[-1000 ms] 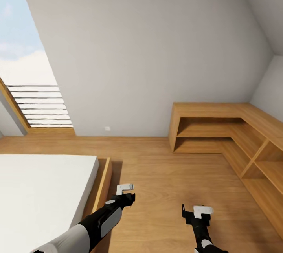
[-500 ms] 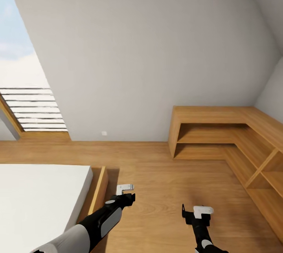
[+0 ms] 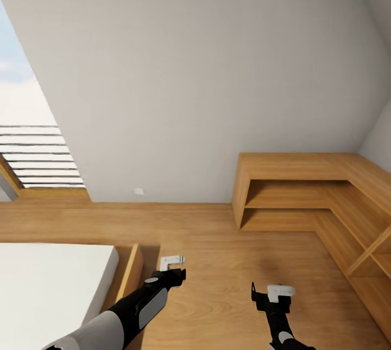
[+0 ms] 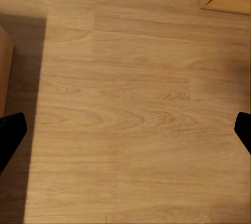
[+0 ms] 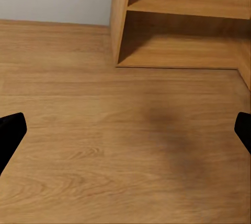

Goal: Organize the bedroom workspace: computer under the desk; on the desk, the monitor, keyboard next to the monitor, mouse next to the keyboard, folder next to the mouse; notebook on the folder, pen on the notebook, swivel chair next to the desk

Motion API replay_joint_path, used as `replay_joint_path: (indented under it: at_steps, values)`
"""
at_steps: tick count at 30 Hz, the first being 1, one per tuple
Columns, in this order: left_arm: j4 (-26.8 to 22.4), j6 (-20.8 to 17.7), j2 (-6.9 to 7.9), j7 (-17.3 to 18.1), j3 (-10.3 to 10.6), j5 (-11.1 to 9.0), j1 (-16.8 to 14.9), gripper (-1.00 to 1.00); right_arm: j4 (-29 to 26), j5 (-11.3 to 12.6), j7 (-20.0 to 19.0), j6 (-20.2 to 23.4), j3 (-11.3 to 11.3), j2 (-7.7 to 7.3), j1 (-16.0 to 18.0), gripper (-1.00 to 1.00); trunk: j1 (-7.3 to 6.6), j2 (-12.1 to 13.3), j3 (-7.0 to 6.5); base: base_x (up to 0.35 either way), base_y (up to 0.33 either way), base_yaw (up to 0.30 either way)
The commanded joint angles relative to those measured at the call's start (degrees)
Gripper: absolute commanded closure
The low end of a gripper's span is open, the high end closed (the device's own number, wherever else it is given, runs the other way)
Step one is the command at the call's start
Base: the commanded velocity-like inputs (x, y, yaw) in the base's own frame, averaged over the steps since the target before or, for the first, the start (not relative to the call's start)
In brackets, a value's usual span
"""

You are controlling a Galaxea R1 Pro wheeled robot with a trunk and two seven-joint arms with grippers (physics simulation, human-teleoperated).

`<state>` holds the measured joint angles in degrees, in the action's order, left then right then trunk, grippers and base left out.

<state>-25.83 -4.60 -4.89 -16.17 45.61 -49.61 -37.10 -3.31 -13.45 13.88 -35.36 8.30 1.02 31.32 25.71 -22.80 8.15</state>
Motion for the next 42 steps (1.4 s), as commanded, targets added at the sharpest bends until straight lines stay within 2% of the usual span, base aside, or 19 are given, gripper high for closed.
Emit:
replay_joint_path:
  at_steps: [1,10,16,21,22,25,26,31,39,42]
  values:
    - [-0.1,-0.1,0.05,-0.5,0.4,-0.3,-0.1,-1.00,0.1,-0.6,0.3,-0.1,0.4,0.02,0.1,-1.00,0.07,-0.1,0.12,0.330,-0.073,0.000]
    - [0.0,-0.1,0.24,-0.4,0.3,-0.4,-0.1,-1.00,1.6,-0.5,0.2,-0.4,0.4,0.08,0.0,-1.00,0.07,-0.1,0.12,0.330,-0.037,-0.006]
    - [1.8,-0.1,0.56,-0.4,0.3,-0.5,-0.1,-1.00,3.3,-0.5,0.2,-3.2,0.4,0.61,0.0,-1.00,0.07,-0.1,0.12,0.330,-0.005,-0.068]
    - [9.8,1.0,0.32,-0.1,0.5,-0.4,-0.1,-1.00,4.3,-0.6,0.2,-4.6,0.4,0.73,-1.5,-1.00,0.07,-0.1,0.12,0.330,-0.001,-0.096]
    - [17.6,6.8,-1.38,0.0,0.6,-0.4,0.4,-1.00,4.5,-0.9,0.1,-5.3,0.3,0.70,-5.0,-1.00,0.07,-0.1,0.12,0.330,0.000,-0.208]
    - [21.1,11.1,-2.11,0.1,0.6,-0.5,1.2,-1.00,4.6,-1.2,0.1,-5.5,0.3,0.59,-6.7,-1.00,0.07,-0.1,0.12,0.330,0.000,-0.233]
    - [22.3,13.3,-2.34,0.1,0.5,-0.5,2.1,-1.00,4.6,-1.3,0.1,-5.7,0.2,0.53,-7.4,-1.00,0.07,-0.1,0.11,0.330,0.000,-0.259]
    - [24.0,16.3,-2.33,0.1,0.5,-0.6,5.8,-1.00,4.6,-1.5,0.0,-7.2,0.2,0.42,-8.6,-1.00,0.07,-0.1,0.06,0.330,0.000,-0.271]
    - [24.5,17.5,-2.07,0.0,0.4,-0.6,11.2,-1.00,4.6,-1.5,0.0,-8.7,0.1,0.66,-9.8,-1.00,0.07,-0.1,-0.17,0.330,0.000,-0.278]
    - [24.6,18.2,-1.56,0.1,0.4,-0.5,13.9,-1.00,4.6,-1.5,0.0,-9.6,0.1,0.69,-10.7,-1.00,0.07,-0.1,-0.31,0.330,0.000,-0.262]
